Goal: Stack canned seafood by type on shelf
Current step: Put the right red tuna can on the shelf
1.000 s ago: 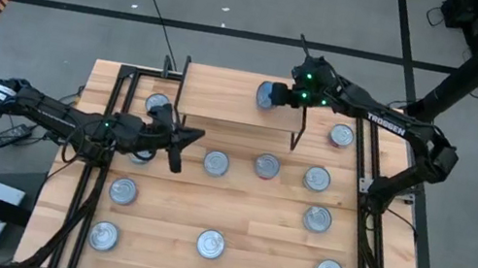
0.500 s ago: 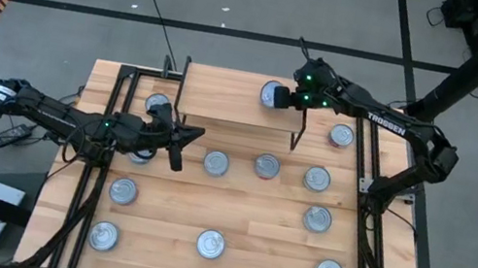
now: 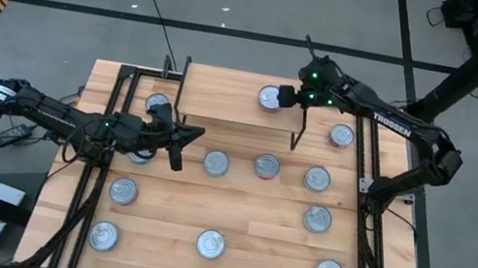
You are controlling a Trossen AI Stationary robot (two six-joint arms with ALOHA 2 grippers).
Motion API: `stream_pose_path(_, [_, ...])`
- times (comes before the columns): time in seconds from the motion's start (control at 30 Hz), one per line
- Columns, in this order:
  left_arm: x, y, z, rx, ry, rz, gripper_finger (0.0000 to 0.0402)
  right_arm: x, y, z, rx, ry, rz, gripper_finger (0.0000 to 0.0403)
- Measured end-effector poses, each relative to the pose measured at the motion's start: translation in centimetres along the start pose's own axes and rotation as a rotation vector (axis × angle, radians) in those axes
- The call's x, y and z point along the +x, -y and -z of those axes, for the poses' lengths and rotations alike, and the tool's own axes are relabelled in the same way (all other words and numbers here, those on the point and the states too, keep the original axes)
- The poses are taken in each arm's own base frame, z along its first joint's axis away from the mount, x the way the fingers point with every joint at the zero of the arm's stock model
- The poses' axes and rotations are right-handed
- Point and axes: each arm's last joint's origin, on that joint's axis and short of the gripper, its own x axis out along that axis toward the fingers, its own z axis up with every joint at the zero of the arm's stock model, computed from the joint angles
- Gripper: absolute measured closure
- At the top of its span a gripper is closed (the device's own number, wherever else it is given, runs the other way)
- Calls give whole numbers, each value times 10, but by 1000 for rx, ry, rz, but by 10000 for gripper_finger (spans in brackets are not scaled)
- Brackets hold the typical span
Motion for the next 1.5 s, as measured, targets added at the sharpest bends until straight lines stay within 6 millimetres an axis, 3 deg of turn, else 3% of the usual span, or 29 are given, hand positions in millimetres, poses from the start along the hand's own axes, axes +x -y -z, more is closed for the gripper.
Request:
stream_pose_path(0.13, [0,0,0,-1,0,0,396,-13,-2,-2,-59,38,-25,134])
stream_pose_path(0.23, [0,0,0,-2,1,0,396,-21,-11,-1,-136,52,-86,167])
stream_pose_path(0.53, [0,-2,-1,-29,22,-58,396,-29,-51,5,-335,102,-321,387])
stream_pose_path(0.8, [0,-2,-2,-38,35,-72,396,-59,-70,-8,-597,210,-202,383])
stream_pose_path(1.03, [5,-10,-6,-48,53,-84,396,-65,-88,-18,-738,274,-519,388])
stream_pose_path(1.27, [14,-25,-15,-61,52,16,398,-25,-72,-3,-783,100,-196,398])
stream_pose_path(1.5, [23,-53,-25,-23,19,136,400,2,-64,2,-642,16,-69,400])
